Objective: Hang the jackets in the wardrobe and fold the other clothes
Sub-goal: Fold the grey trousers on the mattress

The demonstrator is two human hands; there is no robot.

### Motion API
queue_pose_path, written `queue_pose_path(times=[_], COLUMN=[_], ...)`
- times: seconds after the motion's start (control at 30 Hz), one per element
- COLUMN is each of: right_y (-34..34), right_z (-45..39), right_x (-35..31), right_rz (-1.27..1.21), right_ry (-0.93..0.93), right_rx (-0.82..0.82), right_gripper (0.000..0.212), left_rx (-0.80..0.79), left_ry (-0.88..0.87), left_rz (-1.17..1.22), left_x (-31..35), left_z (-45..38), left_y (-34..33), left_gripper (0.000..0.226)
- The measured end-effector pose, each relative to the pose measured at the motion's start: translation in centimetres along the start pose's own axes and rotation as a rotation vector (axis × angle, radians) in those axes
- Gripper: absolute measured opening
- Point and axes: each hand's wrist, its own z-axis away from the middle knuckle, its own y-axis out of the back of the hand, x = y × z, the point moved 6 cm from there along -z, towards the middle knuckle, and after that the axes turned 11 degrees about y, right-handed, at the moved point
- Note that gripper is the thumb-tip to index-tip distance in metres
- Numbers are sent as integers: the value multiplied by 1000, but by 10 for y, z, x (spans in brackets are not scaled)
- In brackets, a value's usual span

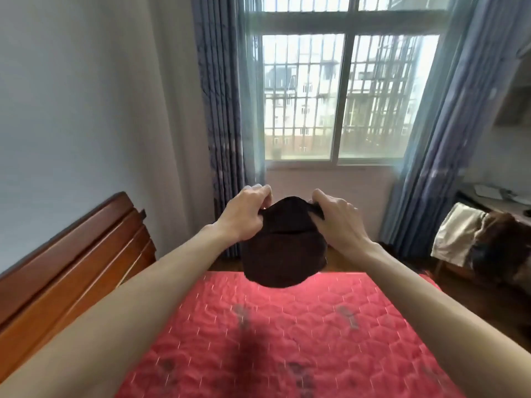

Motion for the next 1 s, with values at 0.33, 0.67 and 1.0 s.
queue_pose_path(times=[0.33, 0.67, 1.0], right_y=[-146, -231, -292], right_z=[302, 535, 686], right_x=[-19, -37, -53], right_rz=[-155, -265, -448], right_ry=[-155, -316, -466], right_rx=[-533, -924, -1115], right_gripper=[21, 15, 14], left_rx=[-615, -914, -1146], left_ry=[314, 349, 456], left_rz=[84, 42, 103], left_x=[-57, -56, -74], left_z=[278, 488, 622], left_y=[-222, -364, -450], left_gripper=[26, 24, 26])
